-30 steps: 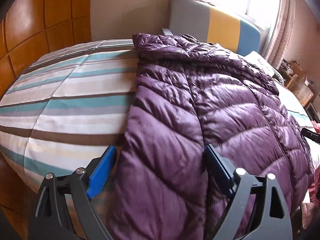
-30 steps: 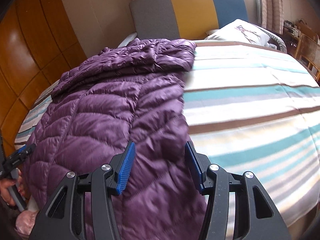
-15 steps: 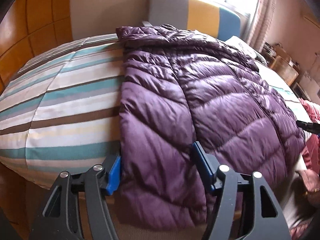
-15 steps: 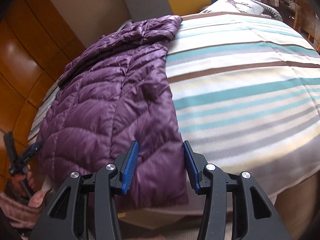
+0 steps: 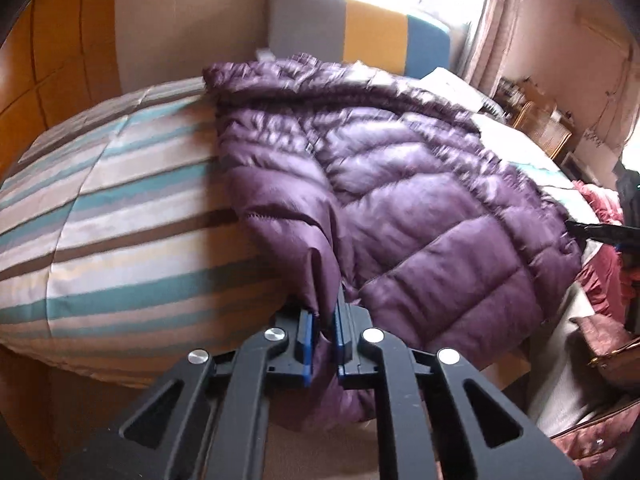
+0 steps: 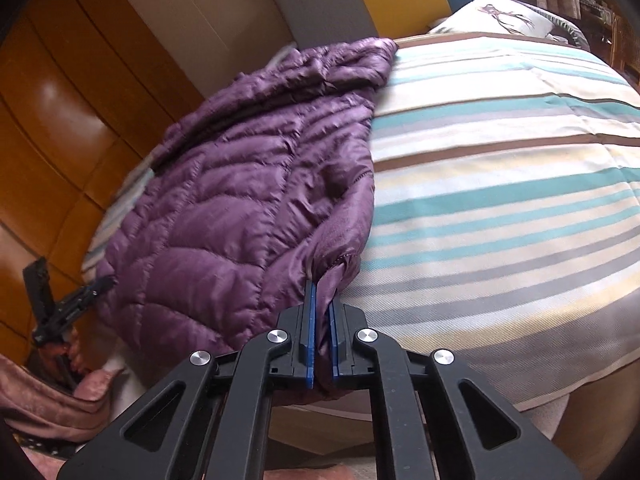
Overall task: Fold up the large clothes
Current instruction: 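Grasp the jacket hem with the right tool while the left tool grasps it too, then lift the hem with both tools and fold it over toward the collar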
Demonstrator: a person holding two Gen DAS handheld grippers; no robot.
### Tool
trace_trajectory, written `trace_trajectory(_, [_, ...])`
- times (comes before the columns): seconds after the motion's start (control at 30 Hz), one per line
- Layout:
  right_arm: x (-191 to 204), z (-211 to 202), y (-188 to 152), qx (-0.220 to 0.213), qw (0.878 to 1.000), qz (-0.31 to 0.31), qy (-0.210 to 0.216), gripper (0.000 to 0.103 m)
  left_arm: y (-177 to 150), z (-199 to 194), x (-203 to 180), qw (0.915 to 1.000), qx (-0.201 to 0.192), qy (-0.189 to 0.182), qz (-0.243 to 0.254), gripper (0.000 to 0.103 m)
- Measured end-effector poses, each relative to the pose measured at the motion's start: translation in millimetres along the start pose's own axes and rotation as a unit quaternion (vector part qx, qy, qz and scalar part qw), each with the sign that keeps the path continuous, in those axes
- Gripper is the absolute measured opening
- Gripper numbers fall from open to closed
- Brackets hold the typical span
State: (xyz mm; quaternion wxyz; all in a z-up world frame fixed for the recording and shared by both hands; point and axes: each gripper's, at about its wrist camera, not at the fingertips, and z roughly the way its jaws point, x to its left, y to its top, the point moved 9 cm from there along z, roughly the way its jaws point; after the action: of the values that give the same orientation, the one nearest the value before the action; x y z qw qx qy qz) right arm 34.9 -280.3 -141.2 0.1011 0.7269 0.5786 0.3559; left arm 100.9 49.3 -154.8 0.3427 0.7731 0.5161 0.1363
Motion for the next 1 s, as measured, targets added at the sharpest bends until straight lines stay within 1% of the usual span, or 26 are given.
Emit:
trace_trajectory(0.1, [7.2,-7.1,6.5,-0.017,0.999,0.006,0.033,0.006,11.9,-15.0,-7.3,0.9992,-0.038,-0.01,0.006,0.005])
trace_trajectory(0.2, [15.4,-15.6,12.8,-0.031,0.997,0.008,0.063,0.004,21.7,-28.1,-8.5,0.9975,-0.067,-0.023,-0.004,0.005])
trace_trajectory(0.27, [24.3,-23.6,17.7,-0.044,0.995,0.004,0.091,0.004,28.5,-38.2,-7.8,0.9954,-0.089,-0.034,-0.012,0.005])
trace_trajectory(0.3, [28.1,-27.1,20.0,-0.049,0.994,0.003,0.101,0.004,31.7,-42.6,-8.1,0.9942,-0.1,-0.037,-0.015,0.005])
trace_trajectory(0.37, [32.3,-29.5,22.6,-0.051,0.993,0.001,0.105,0.004,38.2,-53.4,-8.9,0.991,-0.125,-0.044,-0.019,0.004])
trace_trajectory(0.47, [37.5,-35.3,25.1,-0.058,0.987,0.015,0.146,0.003,46.1,-64.2,-10.6,0.9874,-0.148,-0.053,-0.022,0.004])
trace_trajectory(0.5, [40.6,-40.0,27.8,-0.066,0.984,0.021,0.166,0.003,49.2,-67.8,-11.4,0.9859,-0.154,-0.06,-0.022,0.004])
trace_trajectory(0.57, [44.1,-47.9,34.1,-0.079,0.978,0.027,0.19,0.003,54.5,-74.6,-13.1,0.9828,-0.167,-0.074,-0.024,0.004])
trace_trajectory(0.67, [52.7,-62.0,45.9,-0.101,0.968,0.028,0.229,0.003,61.7,-88.7,-15.3,0.9762,-0.19,-0.101,-0.028,0.004])
trace_trajectory(0.7, [57.1,-70.2,49.8,-0.112,0.962,0.027,0.248,0.003,63.5,-92.4,-15.7,0.9742,-0.195,-0.11,-0.03,0.004])
trace_trajectory(0.8, [65.0,-89.7,61.5,-0.143,0.943,0.027,0.3,0.003,72.8,-110.9,-14.9,0.9638,-0.222,-0.141,-0.043,0.004])
trace_trajectory(0.9, [69.9,-114.5,76.3,-0.18,0.915,0.035,0.359,0.003,86.1,-130.1,-0.5,0.9476,-0.25,-0.179,-0.088,0.004])
trace_trajectory(1.0, [62.0,-121.4,90.9,-0.199,0.903,0.057,0.376,0.003,91.9,-136.9,19.6,0.9347,-0.259,-0.2,-0.137,0.004])
